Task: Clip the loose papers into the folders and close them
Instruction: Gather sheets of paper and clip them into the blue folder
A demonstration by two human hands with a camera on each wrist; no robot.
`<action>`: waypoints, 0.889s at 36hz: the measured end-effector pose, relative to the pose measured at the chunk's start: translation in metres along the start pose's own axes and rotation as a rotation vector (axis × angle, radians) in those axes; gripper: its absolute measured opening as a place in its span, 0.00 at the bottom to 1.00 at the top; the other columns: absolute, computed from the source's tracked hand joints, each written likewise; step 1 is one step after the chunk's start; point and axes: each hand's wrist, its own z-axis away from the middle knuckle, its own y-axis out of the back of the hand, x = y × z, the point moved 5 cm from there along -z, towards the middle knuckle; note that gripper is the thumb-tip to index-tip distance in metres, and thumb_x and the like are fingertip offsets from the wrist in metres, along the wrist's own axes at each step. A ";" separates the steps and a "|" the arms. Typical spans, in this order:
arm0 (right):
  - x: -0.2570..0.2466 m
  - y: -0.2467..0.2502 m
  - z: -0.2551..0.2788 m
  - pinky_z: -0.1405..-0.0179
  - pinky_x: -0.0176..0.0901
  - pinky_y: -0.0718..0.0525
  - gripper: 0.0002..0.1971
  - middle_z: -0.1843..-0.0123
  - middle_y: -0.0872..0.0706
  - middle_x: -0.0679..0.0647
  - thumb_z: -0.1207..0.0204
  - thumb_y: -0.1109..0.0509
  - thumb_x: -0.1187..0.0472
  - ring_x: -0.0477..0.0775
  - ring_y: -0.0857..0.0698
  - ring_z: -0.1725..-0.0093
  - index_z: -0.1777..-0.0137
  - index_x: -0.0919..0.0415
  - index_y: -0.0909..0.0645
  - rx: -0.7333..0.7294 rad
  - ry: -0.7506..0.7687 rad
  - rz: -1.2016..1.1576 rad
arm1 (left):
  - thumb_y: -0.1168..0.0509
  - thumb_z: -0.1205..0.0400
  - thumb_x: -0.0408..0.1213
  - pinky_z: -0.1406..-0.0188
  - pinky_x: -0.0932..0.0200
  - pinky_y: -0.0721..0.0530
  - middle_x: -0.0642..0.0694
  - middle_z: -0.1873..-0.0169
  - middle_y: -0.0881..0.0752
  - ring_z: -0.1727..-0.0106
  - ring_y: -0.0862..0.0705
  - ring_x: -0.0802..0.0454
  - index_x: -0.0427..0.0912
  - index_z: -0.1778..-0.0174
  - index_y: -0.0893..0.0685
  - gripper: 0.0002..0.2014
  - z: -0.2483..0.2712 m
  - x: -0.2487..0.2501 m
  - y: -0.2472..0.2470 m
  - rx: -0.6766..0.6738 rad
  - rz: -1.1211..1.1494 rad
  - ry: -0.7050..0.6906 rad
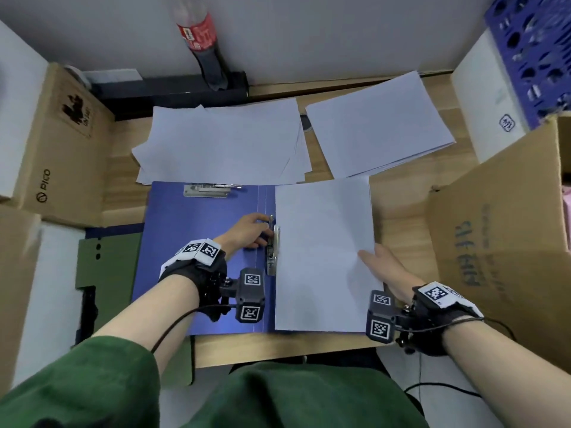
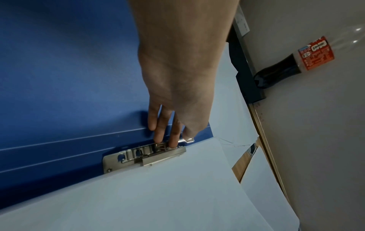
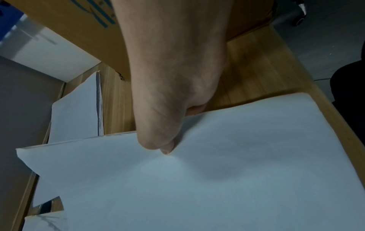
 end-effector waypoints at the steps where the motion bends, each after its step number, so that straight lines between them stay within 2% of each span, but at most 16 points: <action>1: -0.001 -0.002 -0.003 0.42 0.50 0.19 0.17 0.40 0.14 0.56 0.17 0.45 0.65 0.58 0.16 0.43 0.30 0.59 0.24 -0.001 0.005 0.000 | 0.46 0.12 0.37 0.65 0.64 0.24 0.43 0.49 0.15 0.65 0.19 0.53 0.42 0.32 0.25 0.14 0.000 0.000 0.001 0.001 0.010 -0.004; 4: -0.001 -0.008 -0.008 0.37 0.55 0.18 0.17 0.38 0.14 0.58 0.17 0.44 0.65 0.61 0.16 0.40 0.31 0.60 0.23 -0.012 0.008 0.005 | 0.46 0.12 0.43 0.62 0.63 0.23 0.43 0.50 0.15 0.63 0.19 0.52 0.44 0.41 0.23 0.10 0.004 -0.001 0.007 0.003 0.049 -0.017; 7: -0.002 -0.012 -0.009 0.43 0.51 0.18 0.15 0.44 0.14 0.57 0.17 0.44 0.67 0.60 0.15 0.45 0.35 0.59 0.22 -0.022 -0.012 -0.022 | 0.45 0.13 0.47 0.58 0.60 0.22 0.44 0.53 0.12 0.59 0.17 0.50 0.46 0.47 0.19 0.12 0.008 -0.004 0.014 -0.019 0.046 -0.038; 9: -0.001 -0.014 -0.009 0.48 0.48 0.18 0.14 0.46 0.14 0.57 0.17 0.43 0.68 0.59 0.15 0.48 0.37 0.58 0.23 -0.041 -0.034 -0.045 | 0.41 0.14 0.48 0.55 0.60 0.21 0.46 0.54 0.11 0.57 0.16 0.50 0.43 0.46 0.16 0.14 0.011 -0.007 0.018 -0.049 0.014 -0.049; 11: 0.002 -0.015 -0.011 0.48 0.48 0.19 0.13 0.47 0.14 0.57 0.17 0.43 0.68 0.59 0.16 0.48 0.38 0.58 0.23 -0.036 -0.048 -0.062 | 0.36 0.16 0.46 0.54 0.62 0.21 0.48 0.56 0.09 0.57 0.15 0.52 0.41 0.49 0.14 0.12 0.015 -0.012 0.020 -0.103 -0.031 -0.064; 14: 0.004 -0.016 -0.016 0.48 0.49 0.19 0.13 0.49 0.14 0.57 0.18 0.42 0.68 0.59 0.15 0.50 0.38 0.58 0.22 -0.010 -0.052 -0.087 | 0.31 0.19 0.41 0.60 0.69 0.22 0.51 0.59 0.10 0.60 0.15 0.57 0.39 0.49 0.14 0.09 0.020 -0.021 0.017 -0.217 -0.131 -0.056; 16: 0.004 -0.017 -0.018 0.49 0.48 0.18 0.13 0.51 0.14 0.56 0.18 0.42 0.68 0.59 0.16 0.51 0.38 0.58 0.23 -0.001 -0.060 -0.099 | 0.29 0.21 0.35 0.61 0.67 0.23 0.49 0.63 0.12 0.62 0.16 0.57 0.40 0.52 0.15 0.05 0.020 -0.028 0.014 -0.270 -0.177 -0.053; 18: 0.005 -0.018 -0.019 0.51 0.47 0.19 0.12 0.53 0.15 0.55 0.18 0.42 0.69 0.59 0.16 0.51 0.39 0.58 0.24 0.006 -0.061 -0.110 | 0.27 0.23 0.30 0.61 0.68 0.21 0.47 0.66 0.13 0.66 0.16 0.60 0.40 0.56 0.18 0.05 0.019 -0.032 0.010 -0.287 -0.210 -0.068; 20: 0.005 -0.018 -0.018 0.50 0.47 0.19 0.12 0.53 0.15 0.55 0.18 0.42 0.68 0.59 0.16 0.51 0.39 0.58 0.24 0.013 -0.059 -0.111 | 0.26 0.24 0.28 0.66 0.73 0.20 0.45 0.66 0.14 0.72 0.17 0.65 0.41 0.58 0.20 0.08 0.015 -0.035 0.008 -0.265 -0.246 -0.080; 23: 0.005 -0.018 -0.017 0.47 0.48 0.20 0.11 0.51 0.16 0.55 0.17 0.43 0.68 0.58 0.17 0.51 0.40 0.55 0.26 0.020 -0.062 -0.107 | 0.22 0.29 0.33 0.70 0.73 0.23 0.48 0.65 0.13 0.75 0.20 0.67 0.43 0.58 0.22 0.14 0.008 -0.038 0.009 -0.176 -0.354 -0.103; 26: 0.005 -0.018 -0.017 0.47 0.47 0.20 0.11 0.52 0.17 0.54 0.17 0.43 0.67 0.58 0.17 0.50 0.39 0.56 0.27 0.042 -0.058 -0.115 | 0.19 0.32 0.40 0.67 0.66 0.25 0.51 0.64 0.15 0.68 0.21 0.60 0.43 0.54 0.22 0.19 0.003 -0.041 0.009 -0.081 -0.492 -0.148; 30: 0.003 -0.020 -0.012 0.55 0.43 0.21 0.11 0.49 0.18 0.55 0.17 0.44 0.68 0.56 0.19 0.51 0.39 0.54 0.28 0.052 -0.038 -0.148 | 0.19 0.35 0.46 0.64 0.56 0.25 0.55 0.68 0.18 0.62 0.20 0.51 0.47 0.55 0.24 0.23 -0.003 -0.047 0.000 0.006 -0.603 -0.187; 32: 0.005 -0.019 -0.012 0.50 0.44 0.22 0.11 0.48 0.18 0.54 0.17 0.43 0.68 0.56 0.19 0.50 0.39 0.53 0.29 0.055 -0.037 -0.146 | 0.19 0.36 0.48 0.65 0.56 0.27 0.55 0.68 0.19 0.61 0.20 0.49 0.49 0.56 0.26 0.23 -0.004 -0.048 -0.003 0.038 -0.640 -0.212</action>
